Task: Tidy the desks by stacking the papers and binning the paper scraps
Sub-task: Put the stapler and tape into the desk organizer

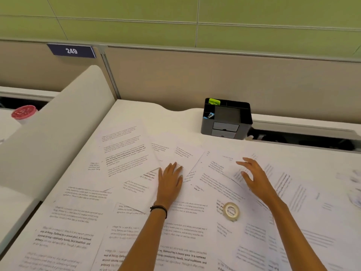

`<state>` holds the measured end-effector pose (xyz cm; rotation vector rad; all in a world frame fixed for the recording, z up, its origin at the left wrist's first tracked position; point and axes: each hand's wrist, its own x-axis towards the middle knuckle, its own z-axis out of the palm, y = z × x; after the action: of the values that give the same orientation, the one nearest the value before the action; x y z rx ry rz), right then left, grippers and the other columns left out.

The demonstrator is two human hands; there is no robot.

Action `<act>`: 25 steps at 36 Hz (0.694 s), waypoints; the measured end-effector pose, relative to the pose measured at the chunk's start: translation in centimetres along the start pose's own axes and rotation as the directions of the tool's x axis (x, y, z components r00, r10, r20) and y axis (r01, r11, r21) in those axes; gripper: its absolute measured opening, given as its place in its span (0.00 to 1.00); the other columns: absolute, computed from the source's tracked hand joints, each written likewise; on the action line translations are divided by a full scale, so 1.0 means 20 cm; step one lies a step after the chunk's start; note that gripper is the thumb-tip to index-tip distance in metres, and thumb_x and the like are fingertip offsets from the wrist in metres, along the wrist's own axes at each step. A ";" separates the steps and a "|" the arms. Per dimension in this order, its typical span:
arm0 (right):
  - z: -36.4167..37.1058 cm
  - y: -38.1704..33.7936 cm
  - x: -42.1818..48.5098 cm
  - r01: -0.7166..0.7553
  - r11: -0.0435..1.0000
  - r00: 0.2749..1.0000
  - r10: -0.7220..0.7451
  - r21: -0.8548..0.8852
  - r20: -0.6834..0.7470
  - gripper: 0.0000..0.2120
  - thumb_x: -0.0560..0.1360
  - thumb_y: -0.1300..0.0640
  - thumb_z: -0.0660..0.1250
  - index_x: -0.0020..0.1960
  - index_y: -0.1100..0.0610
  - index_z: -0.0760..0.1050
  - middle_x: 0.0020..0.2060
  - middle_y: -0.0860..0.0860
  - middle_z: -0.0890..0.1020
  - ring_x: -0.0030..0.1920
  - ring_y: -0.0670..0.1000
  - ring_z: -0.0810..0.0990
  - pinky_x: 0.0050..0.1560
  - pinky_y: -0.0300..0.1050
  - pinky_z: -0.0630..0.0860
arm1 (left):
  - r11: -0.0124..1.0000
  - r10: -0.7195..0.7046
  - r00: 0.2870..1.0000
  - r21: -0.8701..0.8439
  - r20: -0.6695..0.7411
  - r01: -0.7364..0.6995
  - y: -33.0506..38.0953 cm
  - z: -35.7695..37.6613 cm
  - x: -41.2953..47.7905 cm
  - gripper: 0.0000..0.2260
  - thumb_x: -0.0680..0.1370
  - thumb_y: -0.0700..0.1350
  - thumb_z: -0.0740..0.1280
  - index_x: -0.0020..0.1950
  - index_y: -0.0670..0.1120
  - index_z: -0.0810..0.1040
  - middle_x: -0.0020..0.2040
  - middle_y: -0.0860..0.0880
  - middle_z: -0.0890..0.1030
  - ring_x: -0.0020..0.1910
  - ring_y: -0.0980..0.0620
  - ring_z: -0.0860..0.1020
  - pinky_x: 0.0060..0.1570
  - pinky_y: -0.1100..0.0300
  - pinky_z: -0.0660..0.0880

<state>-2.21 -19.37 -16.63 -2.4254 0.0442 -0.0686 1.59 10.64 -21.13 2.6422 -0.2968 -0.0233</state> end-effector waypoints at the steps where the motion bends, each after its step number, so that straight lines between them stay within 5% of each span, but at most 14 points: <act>1: 0.01 0.01 -0.04 -0.001 1.000 1.000 0.001 0.011 0.007 0.16 0.78 0.62 0.61 0.65 0.53 0.71 0.69 0.54 0.67 0.69 0.54 0.65 0.69 0.47 0.61 | 1.000 0.005 1.000 -0.003 0.012 -0.005 0.01 0.01 -0.01 0.19 0.82 0.48 0.53 0.74 0.50 0.63 0.76 0.50 0.58 0.76 0.52 0.52 0.73 0.50 0.38; 6: 0.06 0.04 -0.23 0.003 0.996 1.000 -0.002 0.090 -0.012 0.16 0.78 0.63 0.61 0.64 0.52 0.71 0.64 0.49 0.69 0.65 0.50 0.68 0.67 0.54 0.67 | 0.999 0.041 0.999 -0.024 0.024 -0.040 0.06 0.05 -0.09 0.19 0.82 0.48 0.54 0.74 0.50 0.63 0.76 0.49 0.58 0.76 0.51 0.53 0.73 0.49 0.39; 10: 0.08 0.01 -0.36 -0.008 0.987 1.000 0.008 0.160 0.000 0.16 0.78 0.62 0.61 0.62 0.48 0.70 0.63 0.46 0.70 0.64 0.47 0.69 0.65 0.48 0.70 | 0.999 0.045 0.999 -0.024 0.023 -0.044 0.08 0.06 -0.15 0.20 0.82 0.50 0.51 0.74 0.50 0.62 0.76 0.49 0.57 0.76 0.50 0.52 0.74 0.50 0.39; 14: 0.11 -0.01 -0.45 -0.007 0.980 0.998 -0.006 0.200 0.064 0.15 0.77 0.60 0.63 0.62 0.48 0.72 0.61 0.46 0.73 0.63 0.45 0.72 0.61 0.42 0.71 | 0.999 0.048 0.999 0.008 0.017 -0.048 0.07 0.08 -0.21 0.30 0.76 0.57 0.38 0.75 0.50 0.60 0.76 0.49 0.56 0.76 0.50 0.52 0.72 0.51 0.35; 19: 0.15 -0.03 -0.52 -0.059 0.970 0.990 0.028 0.234 0.135 0.16 0.75 0.55 0.67 0.60 0.45 0.70 0.59 0.44 0.74 0.60 0.38 0.71 0.61 0.38 0.69 | 0.999 0.048 0.998 0.016 0.034 -0.048 0.07 0.08 -0.21 0.32 0.75 0.58 0.37 0.75 0.50 0.60 0.77 0.49 0.56 0.76 0.50 0.52 0.71 0.52 0.34; 25: 0.19 -0.05 -0.55 -0.003 0.983 0.985 -0.029 0.183 0.169 0.20 0.73 0.55 0.70 0.59 0.38 0.68 0.58 0.41 0.74 0.60 0.43 0.71 0.62 0.40 0.68 | 0.998 0.047 0.998 0.035 0.037 -0.049 0.07 0.09 -0.22 0.32 0.75 0.58 0.36 0.75 0.50 0.59 0.77 0.50 0.56 0.76 0.50 0.52 0.72 0.51 0.36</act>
<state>-12.87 -15.68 -19.21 -2.2396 -0.0540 0.1255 -3.03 9.58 -22.24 2.6715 -0.3761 -0.0507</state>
